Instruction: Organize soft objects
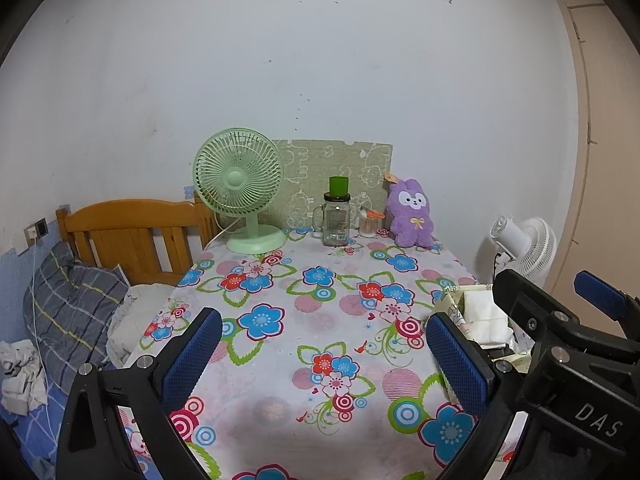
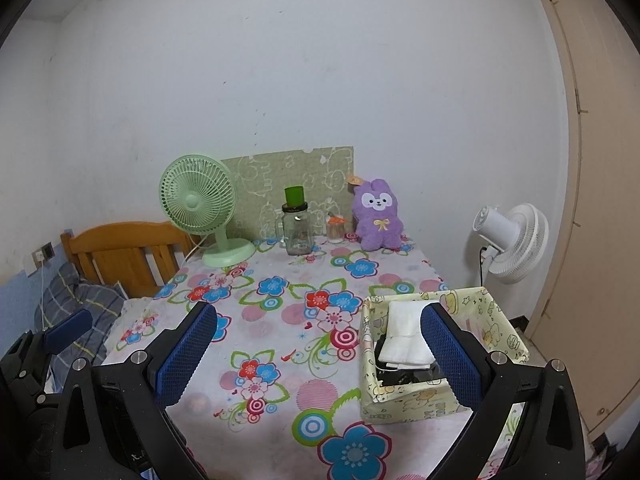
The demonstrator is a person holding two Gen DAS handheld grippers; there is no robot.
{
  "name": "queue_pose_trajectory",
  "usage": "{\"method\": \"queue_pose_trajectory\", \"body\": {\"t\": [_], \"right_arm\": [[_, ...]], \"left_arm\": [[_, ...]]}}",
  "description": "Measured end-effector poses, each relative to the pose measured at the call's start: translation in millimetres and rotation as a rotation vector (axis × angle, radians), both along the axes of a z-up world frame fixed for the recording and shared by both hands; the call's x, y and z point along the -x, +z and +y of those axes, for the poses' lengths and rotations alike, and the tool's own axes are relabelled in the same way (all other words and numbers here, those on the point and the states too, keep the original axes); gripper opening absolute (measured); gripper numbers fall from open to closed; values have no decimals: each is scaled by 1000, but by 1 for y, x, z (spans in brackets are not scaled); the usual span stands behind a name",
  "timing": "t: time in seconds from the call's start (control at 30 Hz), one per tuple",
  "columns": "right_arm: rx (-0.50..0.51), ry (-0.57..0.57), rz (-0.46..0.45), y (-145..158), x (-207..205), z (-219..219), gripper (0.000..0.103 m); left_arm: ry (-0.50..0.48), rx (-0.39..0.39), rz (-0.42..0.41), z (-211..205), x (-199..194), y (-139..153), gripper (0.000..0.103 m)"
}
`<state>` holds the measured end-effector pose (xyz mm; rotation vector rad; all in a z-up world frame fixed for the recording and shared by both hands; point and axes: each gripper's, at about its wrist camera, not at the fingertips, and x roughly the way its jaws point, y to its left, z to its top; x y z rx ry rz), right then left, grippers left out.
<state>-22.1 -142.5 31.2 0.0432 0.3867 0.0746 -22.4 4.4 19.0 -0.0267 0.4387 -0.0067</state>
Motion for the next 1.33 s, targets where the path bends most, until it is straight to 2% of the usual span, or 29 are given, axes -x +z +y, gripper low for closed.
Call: {"method": "queue_pose_trajectory", "body": {"t": [1.33], "right_arm": [[-15, -18, 8, -3, -2, -3, 103]], "left_arm": [[0, -3, 3, -4, -2, -2, 103]]}}
